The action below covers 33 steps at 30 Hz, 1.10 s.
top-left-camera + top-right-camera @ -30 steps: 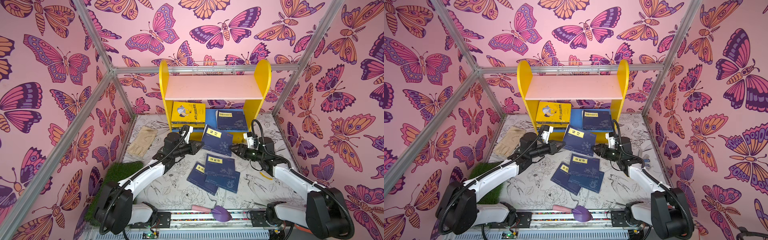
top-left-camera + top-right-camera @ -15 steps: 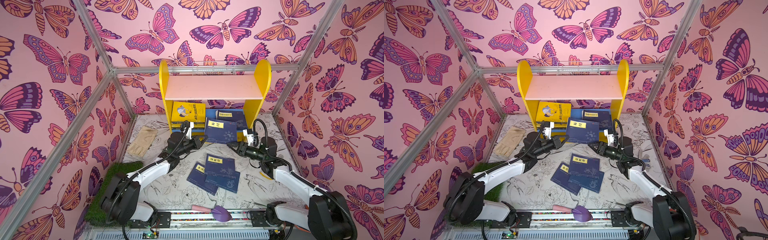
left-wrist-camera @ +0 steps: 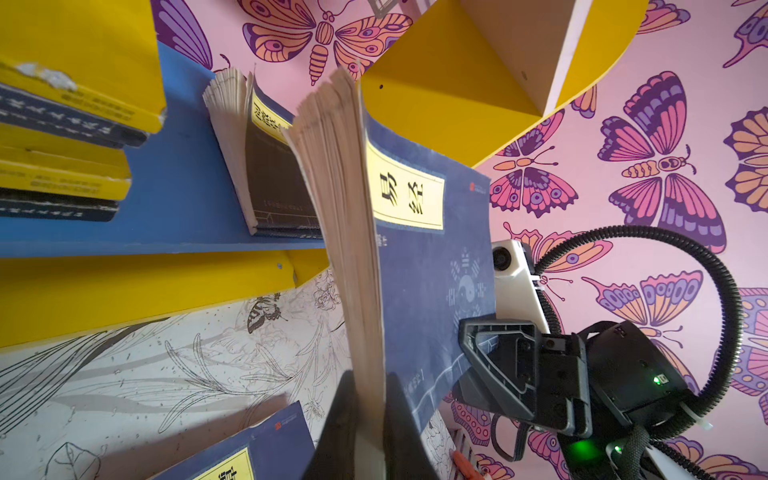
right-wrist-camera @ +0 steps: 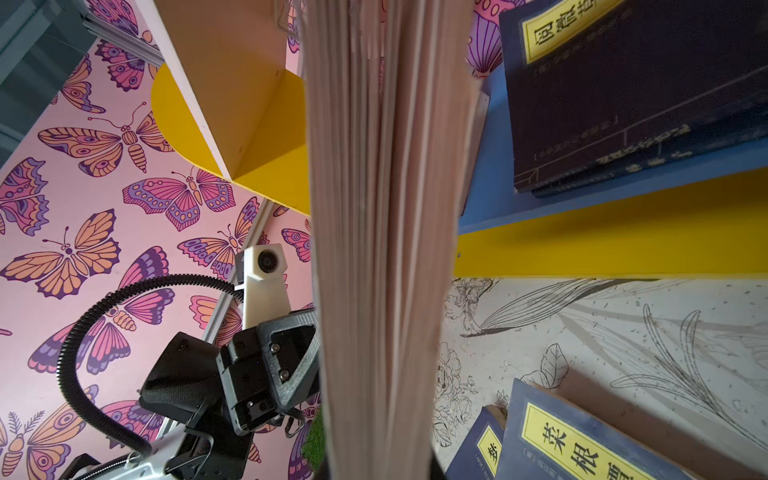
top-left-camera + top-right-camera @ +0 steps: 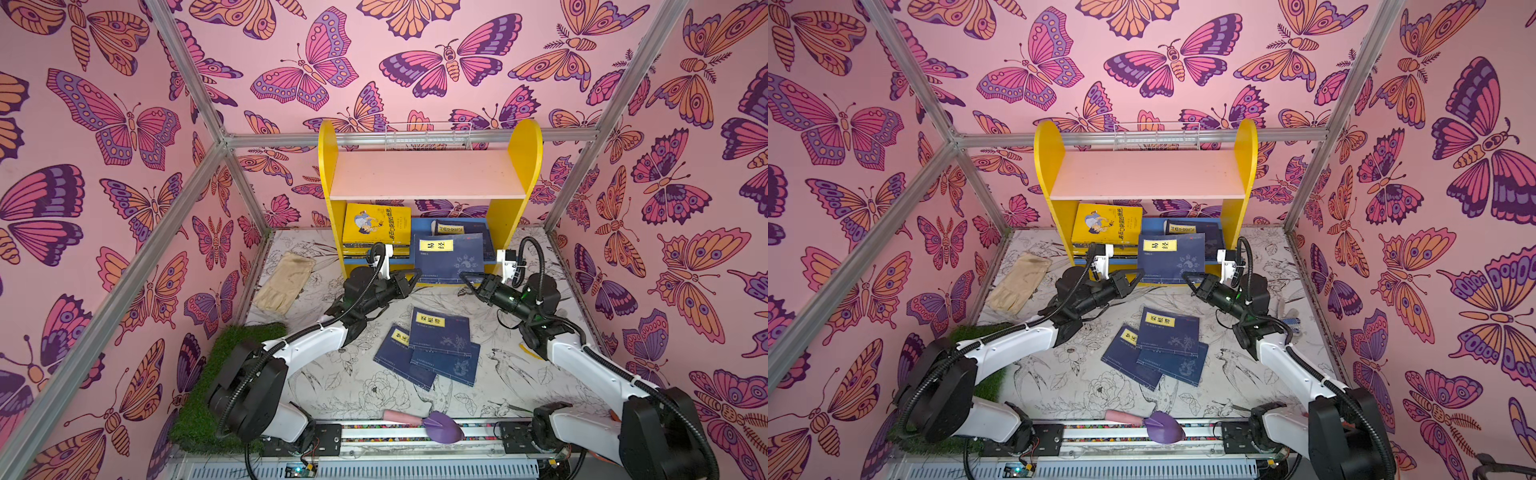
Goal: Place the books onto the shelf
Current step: 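Carry the book to the blue shelf board and lower it with both grippers, then release the book with the right gripper and withdraw it while the left holds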
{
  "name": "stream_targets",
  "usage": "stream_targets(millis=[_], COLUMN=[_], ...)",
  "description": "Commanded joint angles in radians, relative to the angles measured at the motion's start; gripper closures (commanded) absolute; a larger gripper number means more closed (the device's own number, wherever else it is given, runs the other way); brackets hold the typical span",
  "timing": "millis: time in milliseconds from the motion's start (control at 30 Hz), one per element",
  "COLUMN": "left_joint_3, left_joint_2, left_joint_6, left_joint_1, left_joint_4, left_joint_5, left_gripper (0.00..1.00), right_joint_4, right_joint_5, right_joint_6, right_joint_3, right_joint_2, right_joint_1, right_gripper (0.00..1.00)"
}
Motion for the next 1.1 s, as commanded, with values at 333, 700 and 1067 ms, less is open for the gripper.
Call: stream_targets(millis=[333,700,1067], left_joint_3=[0.083,0.112,0.173], left_joint_2=[-0.016,0.009,0.060], left_joint_6=[0.002,0.008,0.048], left_joint_1=[0.094,0.089,0.012], left_joint_4=[-0.224,-0.215,-0.223], left_joint_5=[0.239,0.302,0.233], left_gripper=[0.34,0.77,1.00], right_joint_4=[0.108,0.024,-0.207], right_joint_5=[-0.132,-0.222,-0.071], right_joint_6=[0.031,-0.011,-0.064], right_joint_3=[0.105,0.156,0.134], right_joint_2=[0.051,0.090,0.041], right_joint_1=[-0.019,-0.020,-0.121], right_gripper=[1.00,1.00,0.65])
